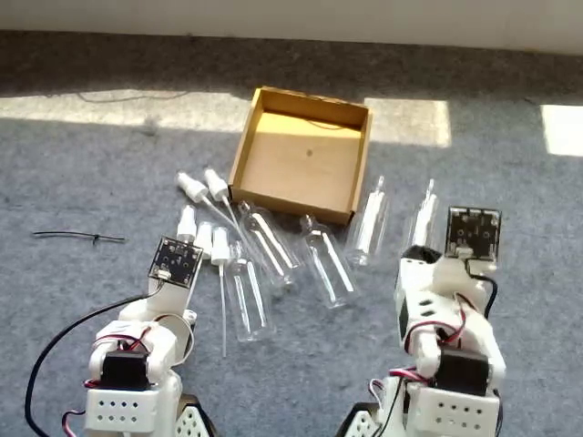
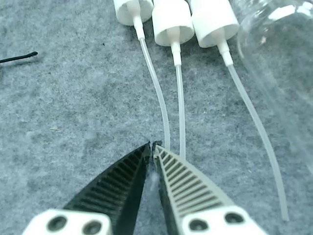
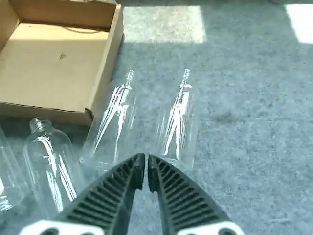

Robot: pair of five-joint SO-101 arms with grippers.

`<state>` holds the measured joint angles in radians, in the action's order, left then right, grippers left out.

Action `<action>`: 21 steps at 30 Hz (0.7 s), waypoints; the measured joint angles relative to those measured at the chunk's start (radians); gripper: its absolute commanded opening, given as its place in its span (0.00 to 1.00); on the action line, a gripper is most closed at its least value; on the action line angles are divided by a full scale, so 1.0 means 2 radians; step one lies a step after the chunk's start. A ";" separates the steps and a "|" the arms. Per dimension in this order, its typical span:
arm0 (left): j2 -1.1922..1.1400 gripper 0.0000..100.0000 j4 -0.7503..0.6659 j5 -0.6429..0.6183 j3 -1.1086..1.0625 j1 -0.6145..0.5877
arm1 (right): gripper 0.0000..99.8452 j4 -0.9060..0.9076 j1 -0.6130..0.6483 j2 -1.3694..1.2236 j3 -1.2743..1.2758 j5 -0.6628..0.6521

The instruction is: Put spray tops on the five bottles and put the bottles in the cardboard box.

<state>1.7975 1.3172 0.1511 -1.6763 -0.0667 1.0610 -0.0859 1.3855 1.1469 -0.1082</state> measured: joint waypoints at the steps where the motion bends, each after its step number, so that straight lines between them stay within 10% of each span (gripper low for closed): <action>1: 0.000 0.03 0.000 0.000 0.000 0.000 | 0.07 0.000 0.003 -0.038 -0.026 0.002; 7: 0.000 0.03 0.000 0.000 0.000 0.000 | 0.26 0.045 0.005 -0.315 -0.206 0.002; 21: 0.000 0.03 0.000 0.000 0.000 0.000 | 0.33 0.156 0.008 -0.796 -0.624 0.003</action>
<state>1.7975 1.3172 0.1511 -1.6763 -0.0667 1.3725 -0.0706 -0.2056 -0.1020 -0.1020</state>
